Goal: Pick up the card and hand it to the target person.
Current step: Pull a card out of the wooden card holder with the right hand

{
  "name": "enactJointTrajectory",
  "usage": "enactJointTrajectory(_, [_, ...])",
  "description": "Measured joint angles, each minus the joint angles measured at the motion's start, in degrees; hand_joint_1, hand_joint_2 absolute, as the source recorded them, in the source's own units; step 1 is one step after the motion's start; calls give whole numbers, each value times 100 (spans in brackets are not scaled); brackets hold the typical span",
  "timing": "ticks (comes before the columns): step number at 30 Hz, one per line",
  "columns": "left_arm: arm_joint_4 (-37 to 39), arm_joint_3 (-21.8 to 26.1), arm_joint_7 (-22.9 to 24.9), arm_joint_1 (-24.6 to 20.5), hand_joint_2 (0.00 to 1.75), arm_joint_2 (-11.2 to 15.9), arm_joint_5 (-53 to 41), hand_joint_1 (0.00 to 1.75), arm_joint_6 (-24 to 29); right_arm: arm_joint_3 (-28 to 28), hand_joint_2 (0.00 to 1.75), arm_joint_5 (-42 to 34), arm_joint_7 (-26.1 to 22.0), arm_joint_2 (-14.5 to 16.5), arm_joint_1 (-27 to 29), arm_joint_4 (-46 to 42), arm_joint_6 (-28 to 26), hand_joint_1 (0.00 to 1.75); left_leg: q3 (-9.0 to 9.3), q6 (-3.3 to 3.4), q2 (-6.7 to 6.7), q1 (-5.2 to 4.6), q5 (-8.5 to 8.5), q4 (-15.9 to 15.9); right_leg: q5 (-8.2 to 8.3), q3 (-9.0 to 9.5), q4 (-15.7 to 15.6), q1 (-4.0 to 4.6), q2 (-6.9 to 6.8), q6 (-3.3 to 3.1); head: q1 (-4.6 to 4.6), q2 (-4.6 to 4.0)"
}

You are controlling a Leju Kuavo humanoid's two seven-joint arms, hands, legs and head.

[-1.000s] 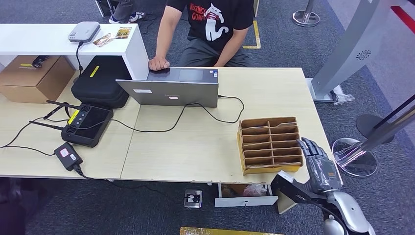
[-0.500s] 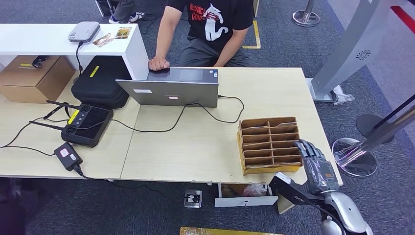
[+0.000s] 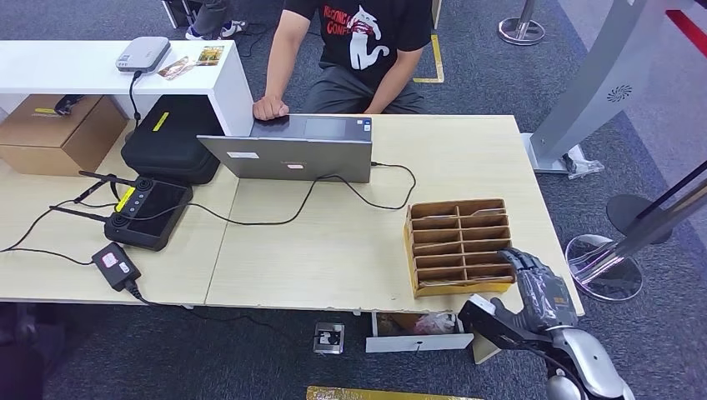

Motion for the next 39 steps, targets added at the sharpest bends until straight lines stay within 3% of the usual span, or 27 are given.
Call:
enactJointTrajectory(29, [0, 0, 0, -1, 175, -2, -24, 0, -1, 0, 175, 160, -123, 211, -61, 323, -18, 57, -1, 0, 0, 0, 0, 0, 0, 0, 0, 0, 0, 0, 1, 0])
enactJointTrajectory(30, [0, -1, 0, -1, 175, -2, -19, 0, -1, 0, 175, 163, -127, 223, -76, 342, -22, 65, -1, 0, 0, 0, 0, 0, 0, 0, 0, 0, 0, 0, 1, 0])
enactJointTrajectory(34, [0, -2, 0, 0, 175, -7, -5, 0, -1, 0, 175, 169, -155, 261, -121, 407, -48, 134, -1, 0, 0, 0, 0, 0, 0, 0, 0, 0, 0, 0, 1, 0])
enactJointTrajectory(39, [0, -2, -2, 2, 175, -10, 13, 0, 0, 0, 175, 172, -205, 298, -158, 462, -137, 148, -1, 0, 0, 0, 0, 0, 0, 0, 0, 0, 0, 0, 1, 0])
